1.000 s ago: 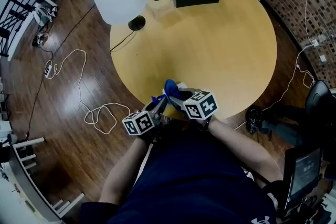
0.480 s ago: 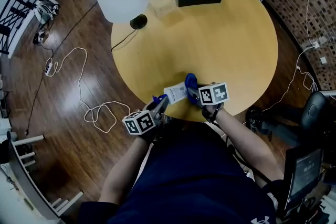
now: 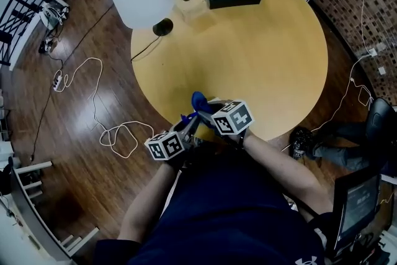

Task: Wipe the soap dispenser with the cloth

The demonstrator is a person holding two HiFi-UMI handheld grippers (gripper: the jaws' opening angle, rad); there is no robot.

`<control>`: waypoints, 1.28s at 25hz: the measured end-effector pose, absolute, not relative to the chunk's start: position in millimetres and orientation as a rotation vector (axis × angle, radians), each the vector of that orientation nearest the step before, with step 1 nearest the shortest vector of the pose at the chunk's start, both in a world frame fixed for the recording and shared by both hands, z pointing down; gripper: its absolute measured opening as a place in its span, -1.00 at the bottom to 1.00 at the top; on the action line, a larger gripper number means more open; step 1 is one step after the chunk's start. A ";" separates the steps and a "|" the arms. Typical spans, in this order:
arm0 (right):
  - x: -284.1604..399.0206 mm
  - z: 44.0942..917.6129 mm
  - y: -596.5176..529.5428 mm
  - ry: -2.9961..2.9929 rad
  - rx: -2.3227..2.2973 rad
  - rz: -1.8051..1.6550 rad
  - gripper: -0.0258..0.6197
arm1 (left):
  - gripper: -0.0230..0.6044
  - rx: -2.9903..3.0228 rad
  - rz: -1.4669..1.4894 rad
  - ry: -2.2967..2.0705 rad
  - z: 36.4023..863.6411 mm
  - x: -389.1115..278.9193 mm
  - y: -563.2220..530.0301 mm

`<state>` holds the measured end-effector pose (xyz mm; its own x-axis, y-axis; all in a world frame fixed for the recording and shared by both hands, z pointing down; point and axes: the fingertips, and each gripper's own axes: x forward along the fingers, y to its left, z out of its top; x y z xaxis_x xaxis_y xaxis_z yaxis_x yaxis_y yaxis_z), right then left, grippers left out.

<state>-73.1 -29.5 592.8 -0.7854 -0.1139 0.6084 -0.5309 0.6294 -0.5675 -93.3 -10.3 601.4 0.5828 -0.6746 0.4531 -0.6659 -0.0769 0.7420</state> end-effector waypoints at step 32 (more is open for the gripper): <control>-8.7 654.2 -78.5 -2.117 0.701 1.352 -0.62 | -0.48 1.841 0.060 -1.106 598.2 -88.8 -12.7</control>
<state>-8.7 -78.5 654.2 -0.7265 -0.1423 0.6723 -0.6698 0.3655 -0.6464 -88.8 -12.7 598.2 0.5890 -0.6587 0.4681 -0.7054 -0.1365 0.6956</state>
